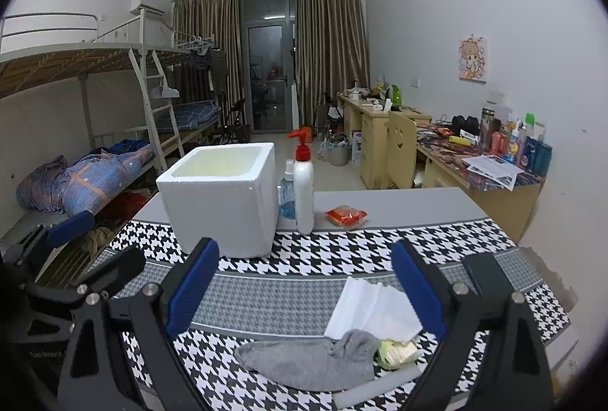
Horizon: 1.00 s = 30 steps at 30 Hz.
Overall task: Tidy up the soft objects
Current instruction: 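Withdraw both tools from the foam box back toward the remaining items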
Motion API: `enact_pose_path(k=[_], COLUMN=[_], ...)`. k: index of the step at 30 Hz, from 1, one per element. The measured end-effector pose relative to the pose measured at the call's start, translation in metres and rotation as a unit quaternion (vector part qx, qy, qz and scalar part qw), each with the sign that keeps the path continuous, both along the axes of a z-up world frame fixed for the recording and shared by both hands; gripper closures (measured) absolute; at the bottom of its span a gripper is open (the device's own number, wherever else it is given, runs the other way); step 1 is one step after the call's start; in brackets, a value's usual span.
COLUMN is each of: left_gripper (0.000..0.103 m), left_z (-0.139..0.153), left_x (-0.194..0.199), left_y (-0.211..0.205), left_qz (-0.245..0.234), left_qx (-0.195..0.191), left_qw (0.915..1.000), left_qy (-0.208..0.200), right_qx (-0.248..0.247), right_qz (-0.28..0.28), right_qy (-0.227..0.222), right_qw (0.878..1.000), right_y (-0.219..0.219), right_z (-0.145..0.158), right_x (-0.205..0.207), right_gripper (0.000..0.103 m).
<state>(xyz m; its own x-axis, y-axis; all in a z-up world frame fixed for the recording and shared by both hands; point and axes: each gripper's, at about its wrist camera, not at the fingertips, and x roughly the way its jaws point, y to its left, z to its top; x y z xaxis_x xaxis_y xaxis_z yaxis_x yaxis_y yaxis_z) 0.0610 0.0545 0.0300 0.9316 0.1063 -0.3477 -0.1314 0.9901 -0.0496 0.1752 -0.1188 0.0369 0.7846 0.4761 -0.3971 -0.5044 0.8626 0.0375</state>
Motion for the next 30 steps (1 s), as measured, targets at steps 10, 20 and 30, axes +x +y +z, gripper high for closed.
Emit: enact_pose_path(k=[10, 20, 30], left_gripper=[0.001, 0.001, 0.001], left_z=[-0.013, -0.033, -0.054], left_x=[0.005, 0.019, 0.032], left_y=[-0.020, -0.037, -0.045], left_qz=[-0.041, -0.069, -0.084], left_qx=[-0.012, -0.017, -0.022], left_qw=[0.9991, 0.9972, 0.9948], left_qy=[0.006, 0.024, 0.054], right_qx=[0.007, 0.007, 0.000], right_qz=[-0.038, -0.059, -0.083], right_qy=[0.011, 0.019, 0.029], right_qw=[0.999, 0.998, 0.996], right_y=[-0.029, -0.048, -0.064], right_z=[-0.014, -0.026, -0.043], right_x=[0.001, 0.001, -0.003], right_gripper=[0.008, 0.008, 0.008])
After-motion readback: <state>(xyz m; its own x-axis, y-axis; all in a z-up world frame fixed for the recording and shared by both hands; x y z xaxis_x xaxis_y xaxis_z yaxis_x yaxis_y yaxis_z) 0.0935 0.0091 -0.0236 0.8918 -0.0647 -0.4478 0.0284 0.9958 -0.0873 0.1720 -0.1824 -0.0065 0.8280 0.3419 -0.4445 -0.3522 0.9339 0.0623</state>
